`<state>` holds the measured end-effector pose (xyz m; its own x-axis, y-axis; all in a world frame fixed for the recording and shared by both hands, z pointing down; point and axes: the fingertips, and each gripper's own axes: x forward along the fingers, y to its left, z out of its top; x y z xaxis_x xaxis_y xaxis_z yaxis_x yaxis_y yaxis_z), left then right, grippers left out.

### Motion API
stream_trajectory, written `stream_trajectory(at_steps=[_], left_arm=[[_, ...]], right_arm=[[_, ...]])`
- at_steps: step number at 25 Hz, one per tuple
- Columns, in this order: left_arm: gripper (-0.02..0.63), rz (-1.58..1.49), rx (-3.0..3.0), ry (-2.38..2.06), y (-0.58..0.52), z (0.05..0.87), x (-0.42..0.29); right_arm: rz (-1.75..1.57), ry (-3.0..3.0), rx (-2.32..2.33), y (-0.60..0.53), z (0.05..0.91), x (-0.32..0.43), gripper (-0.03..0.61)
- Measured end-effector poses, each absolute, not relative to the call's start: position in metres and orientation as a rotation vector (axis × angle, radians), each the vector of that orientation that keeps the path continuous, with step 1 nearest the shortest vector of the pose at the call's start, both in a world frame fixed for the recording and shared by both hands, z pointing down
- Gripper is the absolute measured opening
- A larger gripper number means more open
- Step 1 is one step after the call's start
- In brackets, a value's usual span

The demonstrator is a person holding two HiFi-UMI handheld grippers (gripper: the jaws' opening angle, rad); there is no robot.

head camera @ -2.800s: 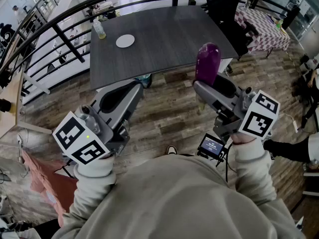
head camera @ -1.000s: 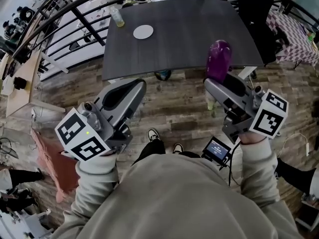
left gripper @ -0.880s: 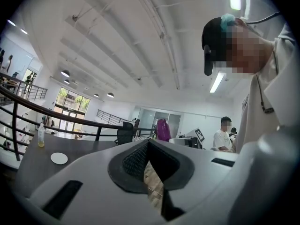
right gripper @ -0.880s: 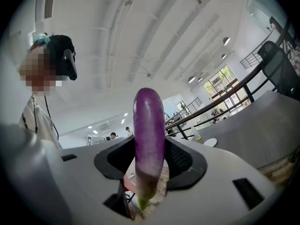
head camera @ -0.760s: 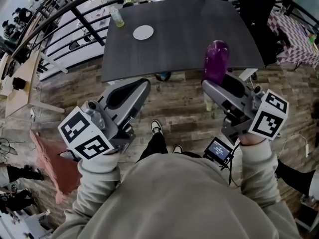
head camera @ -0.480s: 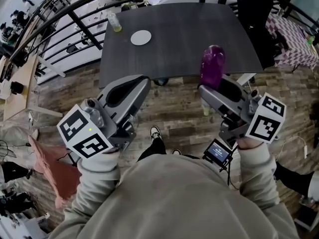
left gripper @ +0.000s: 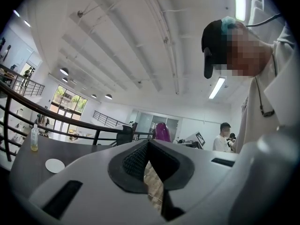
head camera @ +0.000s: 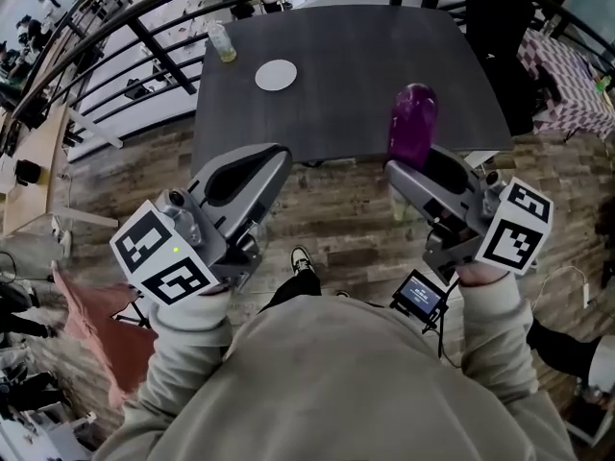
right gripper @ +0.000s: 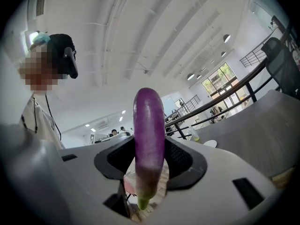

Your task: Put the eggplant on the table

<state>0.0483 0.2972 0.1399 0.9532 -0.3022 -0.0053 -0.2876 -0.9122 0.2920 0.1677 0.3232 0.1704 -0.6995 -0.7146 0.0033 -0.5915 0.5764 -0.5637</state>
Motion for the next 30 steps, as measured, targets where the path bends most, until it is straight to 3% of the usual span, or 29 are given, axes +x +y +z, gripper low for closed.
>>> stream_trajectory(at_steps=[15,30], left_arm=[[0.006,-0.032,2.851,-0.413,0.13,0.141,-0.03],[0.006,-0.084,2.832,-0.406,0.071,0.146,-0.043]], right_arm=[[-0.822,2.65,-1.125,0.146,0.158,0.072,0.204],[-0.795,2.663,-1.141,0.081,0.151,0.066,0.204]])
